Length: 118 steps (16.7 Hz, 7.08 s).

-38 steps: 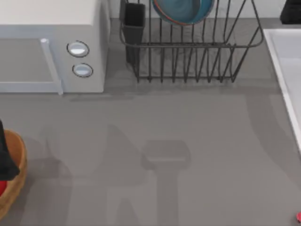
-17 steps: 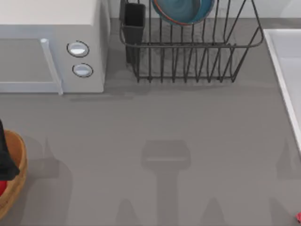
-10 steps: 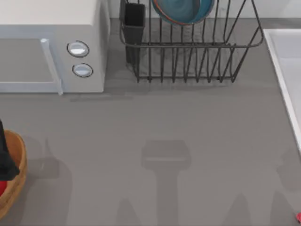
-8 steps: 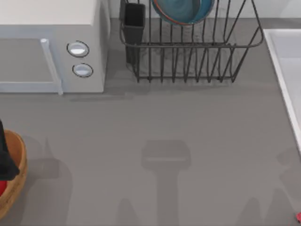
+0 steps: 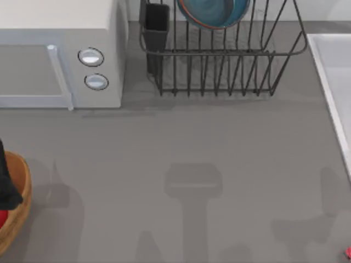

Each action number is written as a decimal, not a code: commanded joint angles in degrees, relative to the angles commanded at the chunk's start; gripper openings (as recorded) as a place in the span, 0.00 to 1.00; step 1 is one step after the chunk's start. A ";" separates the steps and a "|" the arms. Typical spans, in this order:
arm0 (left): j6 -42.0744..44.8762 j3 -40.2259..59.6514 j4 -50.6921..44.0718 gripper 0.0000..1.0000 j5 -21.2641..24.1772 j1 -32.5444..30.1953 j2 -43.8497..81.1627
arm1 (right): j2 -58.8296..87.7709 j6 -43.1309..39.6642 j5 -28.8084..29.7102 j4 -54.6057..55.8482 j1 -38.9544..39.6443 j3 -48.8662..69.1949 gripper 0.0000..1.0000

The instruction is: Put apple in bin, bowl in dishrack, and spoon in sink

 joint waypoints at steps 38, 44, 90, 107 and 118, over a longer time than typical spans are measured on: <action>0.00 0.00 0.00 1.00 0.00 0.00 0.00 | 34.12 -31.85 -0.14 10.83 0.35 -2.12 0.62; 0.00 0.00 0.00 1.00 0.00 0.00 0.00 | 34.12 -31.85 -0.14 10.83 0.35 -2.12 0.17; 0.00 0.00 0.00 1.00 0.00 0.00 0.00 | 78.60 -38.24 2.28 -45.66 -5.21 96.87 0.00; 0.00 0.00 0.00 1.00 0.00 0.00 0.00 | 102.71 -37.55 2.43 -52.51 -8.10 130.96 0.00; 0.00 0.00 0.00 1.00 0.00 0.00 0.00 | 94.35 -37.69 2.30 -34.65 -8.40 104.33 0.00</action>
